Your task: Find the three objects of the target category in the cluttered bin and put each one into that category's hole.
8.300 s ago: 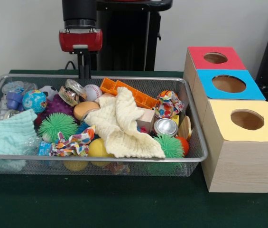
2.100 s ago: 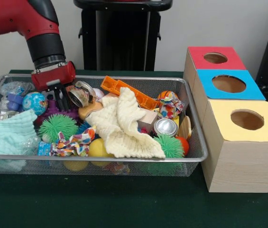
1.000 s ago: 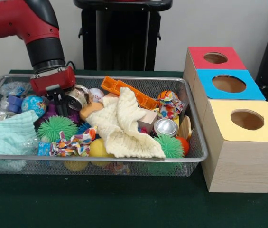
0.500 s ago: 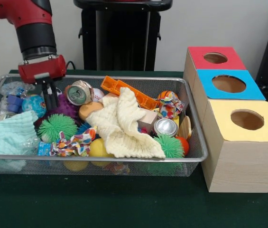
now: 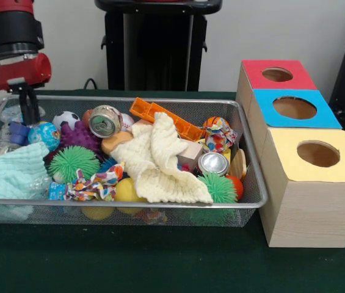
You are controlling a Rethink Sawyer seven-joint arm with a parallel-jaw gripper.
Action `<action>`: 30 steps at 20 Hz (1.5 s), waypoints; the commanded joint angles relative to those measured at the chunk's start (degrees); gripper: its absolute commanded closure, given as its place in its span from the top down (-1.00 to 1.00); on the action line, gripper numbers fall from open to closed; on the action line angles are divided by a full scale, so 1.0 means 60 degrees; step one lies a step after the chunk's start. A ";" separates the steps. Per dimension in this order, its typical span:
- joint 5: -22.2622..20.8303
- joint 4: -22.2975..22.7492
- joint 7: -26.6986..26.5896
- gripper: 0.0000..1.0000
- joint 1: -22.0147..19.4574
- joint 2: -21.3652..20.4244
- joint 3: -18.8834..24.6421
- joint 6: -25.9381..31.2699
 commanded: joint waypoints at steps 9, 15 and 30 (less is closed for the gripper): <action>-0.0158 -0.0983 -0.5525 -1.00 -0.1602 0.2130 0.0249 0.1760; -0.0387 -0.1601 -0.6428 -1.00 -0.1840 0.3263 -0.0068 0.1575; -0.1858 -0.2234 -0.4626 -1.00 -0.0950 0.4661 -0.0855 -0.0532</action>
